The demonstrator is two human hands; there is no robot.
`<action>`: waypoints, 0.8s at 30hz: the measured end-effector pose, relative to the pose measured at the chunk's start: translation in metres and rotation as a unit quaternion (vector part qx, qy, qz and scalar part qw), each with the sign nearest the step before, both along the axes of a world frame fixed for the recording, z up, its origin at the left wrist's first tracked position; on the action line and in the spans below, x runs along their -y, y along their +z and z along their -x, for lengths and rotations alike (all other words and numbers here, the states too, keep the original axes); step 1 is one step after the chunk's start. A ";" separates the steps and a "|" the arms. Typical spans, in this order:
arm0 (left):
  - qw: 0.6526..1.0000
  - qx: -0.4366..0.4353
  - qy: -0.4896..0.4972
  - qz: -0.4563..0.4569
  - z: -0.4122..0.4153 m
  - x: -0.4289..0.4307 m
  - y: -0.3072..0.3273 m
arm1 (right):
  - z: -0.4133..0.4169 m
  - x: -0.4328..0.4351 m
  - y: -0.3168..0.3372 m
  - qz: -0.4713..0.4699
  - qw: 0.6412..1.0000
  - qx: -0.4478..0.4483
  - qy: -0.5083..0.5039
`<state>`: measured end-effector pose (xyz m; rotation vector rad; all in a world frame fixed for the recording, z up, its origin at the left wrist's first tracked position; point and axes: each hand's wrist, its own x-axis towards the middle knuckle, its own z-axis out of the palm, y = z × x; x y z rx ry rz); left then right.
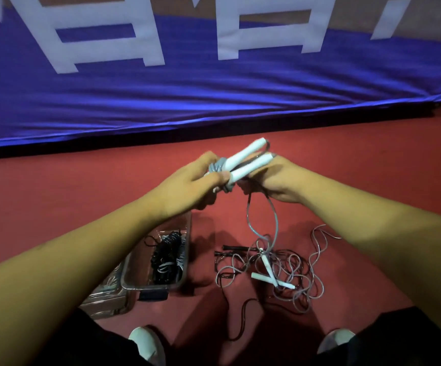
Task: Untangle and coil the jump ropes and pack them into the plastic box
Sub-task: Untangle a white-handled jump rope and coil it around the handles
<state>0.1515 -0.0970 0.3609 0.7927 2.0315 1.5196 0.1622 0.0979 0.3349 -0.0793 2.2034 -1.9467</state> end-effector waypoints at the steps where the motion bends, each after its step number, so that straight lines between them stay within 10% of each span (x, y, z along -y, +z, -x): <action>1: 1.000 0.008 0.011 -0.022 0.001 -0.001 0.000 | 0.000 0.005 0.000 0.010 1.000 0.011 -0.014; 16: 0.982 0.000 0.187 0.030 0.038 0.003 0.008 | -0.009 0.004 0.031 -0.226 0.971 -0.048 0.067; 24: 0.966 -0.107 0.135 0.194 0.053 0.016 -0.001 | -0.007 0.011 0.045 -0.417 0.894 -0.156 0.047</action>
